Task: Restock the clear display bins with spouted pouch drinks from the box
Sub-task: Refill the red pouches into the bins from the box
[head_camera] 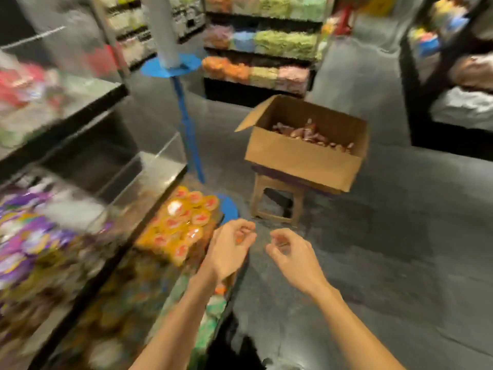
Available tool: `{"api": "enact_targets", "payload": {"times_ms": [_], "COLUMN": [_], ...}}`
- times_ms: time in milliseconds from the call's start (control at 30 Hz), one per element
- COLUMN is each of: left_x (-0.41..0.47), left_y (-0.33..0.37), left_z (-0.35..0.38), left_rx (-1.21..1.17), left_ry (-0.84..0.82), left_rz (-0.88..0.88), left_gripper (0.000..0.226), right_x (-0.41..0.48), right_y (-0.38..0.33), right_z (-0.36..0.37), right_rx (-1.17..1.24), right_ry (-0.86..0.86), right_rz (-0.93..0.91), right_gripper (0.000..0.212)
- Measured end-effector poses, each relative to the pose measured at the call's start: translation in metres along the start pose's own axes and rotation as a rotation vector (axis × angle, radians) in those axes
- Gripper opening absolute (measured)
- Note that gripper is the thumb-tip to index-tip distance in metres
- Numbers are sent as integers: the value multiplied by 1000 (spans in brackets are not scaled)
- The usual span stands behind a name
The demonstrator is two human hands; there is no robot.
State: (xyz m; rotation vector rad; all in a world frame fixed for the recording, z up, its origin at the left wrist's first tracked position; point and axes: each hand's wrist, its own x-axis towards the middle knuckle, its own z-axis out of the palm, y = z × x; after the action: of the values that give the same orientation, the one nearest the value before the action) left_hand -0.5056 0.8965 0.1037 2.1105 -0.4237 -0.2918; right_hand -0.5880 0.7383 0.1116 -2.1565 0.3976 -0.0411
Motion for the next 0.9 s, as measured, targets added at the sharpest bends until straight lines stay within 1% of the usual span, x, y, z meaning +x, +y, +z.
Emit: {"api": "enact_targets", "payload": {"times_ms": [67, 133, 167, 233, 433, 567, 600, 633, 667, 800, 900], "left_x": [52, 106, 133, 188, 373, 463, 481, 498, 514, 568, 609], "left_y": [23, 42, 49, 55, 44, 39, 37, 36, 35, 38, 30], "left_z": [28, 49, 60, 81, 145, 169, 174, 178, 183, 206, 229], "left_rx": [-45, -72, -77, -83, -6, -62, -52, -13, 36, 226, 326], "left_ry": [-43, -79, -104, -157, -267, -294, -299, -308, -310, -293, -331], "left_rz": [-1, 15, 14, -16, -70, -223, -251, -246, -229, -95, -66], "left_gripper": [22, 19, 14, 13, 15, 8, 15, 27, 33, 27, 22], "right_x": [34, 69, 87, 125, 275, 366, 386, 404, 420, 466, 501], "right_y": [18, 31, 37, 48, 92, 116, 120, 125, 131, 154, 180], "right_z": [-35, -63, -74, -94, -138, -150, -154, -158, -163, -186, -201], "right_rx": [251, 469, 534, 589, 555, 563, 553, 546, 542, 494, 438], "right_ry": [77, 148, 181, 214, 281, 263, 251, 253, 264, 265, 237], "right_rz": [158, 312, 353, 391, 485, 610, 629, 648, 665, 687, 720], "right_gripper": [25, 24, 24, 24, 25, 24, 23, 23, 21, 17, 15]}}
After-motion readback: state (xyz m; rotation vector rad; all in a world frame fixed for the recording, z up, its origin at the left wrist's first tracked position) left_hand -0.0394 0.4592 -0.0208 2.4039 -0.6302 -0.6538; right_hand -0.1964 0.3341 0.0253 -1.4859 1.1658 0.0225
